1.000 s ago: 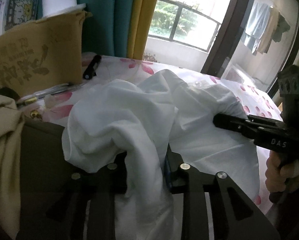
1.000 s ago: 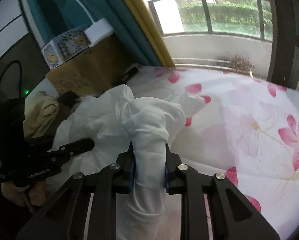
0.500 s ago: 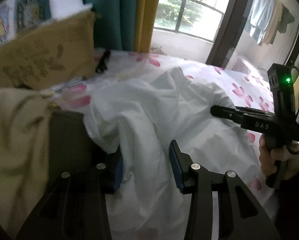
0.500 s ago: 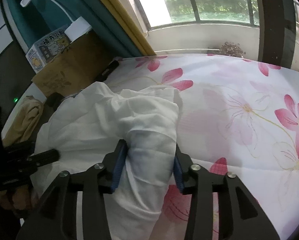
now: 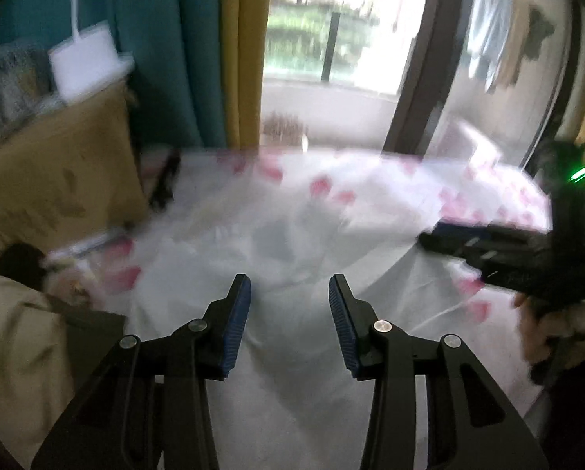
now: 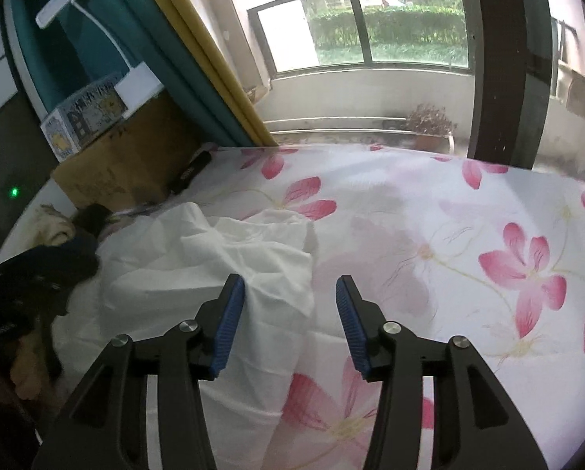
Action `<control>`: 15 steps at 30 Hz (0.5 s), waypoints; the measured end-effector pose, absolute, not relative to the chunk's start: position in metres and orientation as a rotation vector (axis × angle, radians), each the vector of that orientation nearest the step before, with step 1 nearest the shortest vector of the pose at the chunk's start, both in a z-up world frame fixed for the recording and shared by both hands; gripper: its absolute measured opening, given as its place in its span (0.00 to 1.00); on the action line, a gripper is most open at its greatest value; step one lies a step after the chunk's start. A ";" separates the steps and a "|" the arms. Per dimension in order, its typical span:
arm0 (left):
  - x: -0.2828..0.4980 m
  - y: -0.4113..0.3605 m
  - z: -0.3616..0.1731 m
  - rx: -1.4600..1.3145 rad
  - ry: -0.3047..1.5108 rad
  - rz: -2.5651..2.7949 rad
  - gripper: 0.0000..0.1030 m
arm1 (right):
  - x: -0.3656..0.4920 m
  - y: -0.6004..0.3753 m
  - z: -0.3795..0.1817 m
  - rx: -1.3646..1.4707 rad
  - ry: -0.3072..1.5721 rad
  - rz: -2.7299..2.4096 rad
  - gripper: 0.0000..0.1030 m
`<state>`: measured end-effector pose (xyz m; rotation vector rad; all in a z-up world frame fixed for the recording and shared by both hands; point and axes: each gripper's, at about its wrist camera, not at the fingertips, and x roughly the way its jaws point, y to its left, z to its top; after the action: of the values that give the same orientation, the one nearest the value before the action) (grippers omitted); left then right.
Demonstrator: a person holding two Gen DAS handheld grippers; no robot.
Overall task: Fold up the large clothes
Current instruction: 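Lower the cloth onto the bed and open both grippers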
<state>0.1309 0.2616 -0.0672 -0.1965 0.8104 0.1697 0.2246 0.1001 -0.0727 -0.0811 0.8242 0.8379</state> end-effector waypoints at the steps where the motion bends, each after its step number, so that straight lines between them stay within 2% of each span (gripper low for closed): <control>1: 0.136 0.266 -0.078 -0.202 0.835 0.189 0.43 | 0.227 0.102 -0.075 -0.084 0.828 0.834 0.47; 5: 0.139 0.280 -0.092 -0.241 0.839 0.204 0.46 | 0.235 0.108 -0.091 -0.118 0.836 0.815 0.48; 7: 0.139 0.283 -0.090 -0.228 0.833 0.230 0.47 | 0.236 0.109 -0.095 -0.128 0.828 0.804 0.55; 10: 0.136 0.284 -0.086 -0.238 0.820 0.255 0.47 | 0.238 0.107 -0.095 -0.128 0.828 0.790 0.61; 15: 0.116 0.274 -0.068 -0.209 0.780 0.282 0.47 | 0.228 0.101 -0.082 -0.140 0.821 0.781 0.62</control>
<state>0.1163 0.2739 -0.0681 -0.2094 0.7803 0.2820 0.2283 0.1012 -0.0819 -0.1404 0.8209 0.7813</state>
